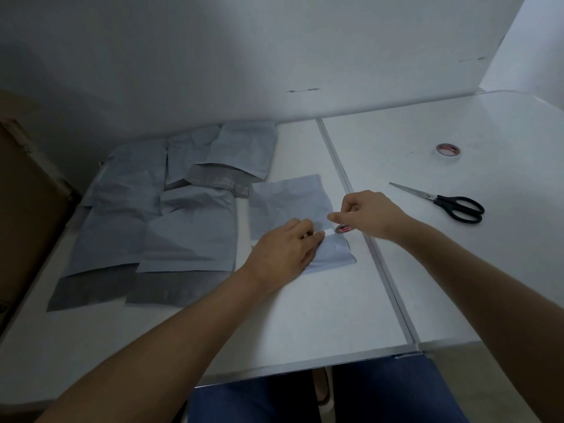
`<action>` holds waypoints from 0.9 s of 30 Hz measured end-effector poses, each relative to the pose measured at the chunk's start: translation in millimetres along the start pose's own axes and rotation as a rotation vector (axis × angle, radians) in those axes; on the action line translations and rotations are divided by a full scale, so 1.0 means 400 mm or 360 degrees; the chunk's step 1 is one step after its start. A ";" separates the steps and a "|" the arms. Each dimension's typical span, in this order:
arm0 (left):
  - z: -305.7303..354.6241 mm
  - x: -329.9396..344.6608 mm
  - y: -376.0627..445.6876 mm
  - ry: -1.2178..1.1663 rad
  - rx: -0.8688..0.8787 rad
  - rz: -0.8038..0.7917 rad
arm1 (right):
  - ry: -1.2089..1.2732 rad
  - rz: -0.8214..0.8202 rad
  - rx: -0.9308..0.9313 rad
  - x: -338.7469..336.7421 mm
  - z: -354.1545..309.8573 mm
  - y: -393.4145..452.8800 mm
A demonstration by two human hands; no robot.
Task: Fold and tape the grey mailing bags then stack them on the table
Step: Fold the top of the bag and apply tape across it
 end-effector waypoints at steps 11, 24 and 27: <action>0.004 -0.004 0.001 0.0022 0.0017 0.0029 | -0.0389 0.0060 0.0020 -0.011 -0.001 0.000; 0.019 -0.015 0.002 0.0154 0.0047 -0.0035 | -0.0674 0.0071 -0.0055 -0.016 -0.020 -0.012; 0.022 -0.009 0.005 0.0152 0.0097 -0.0069 | -0.0512 -0.0003 -0.0021 -0.013 -0.005 -0.003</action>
Point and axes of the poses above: each hand's wrist, its own y-axis towards the middle knuckle, its own x-axis out of the palm, z = x × y, the point moved 7 cm from there along y, towards the middle knuckle, and after that the axes turned 2 degrees about z, right-handed, at the moved point
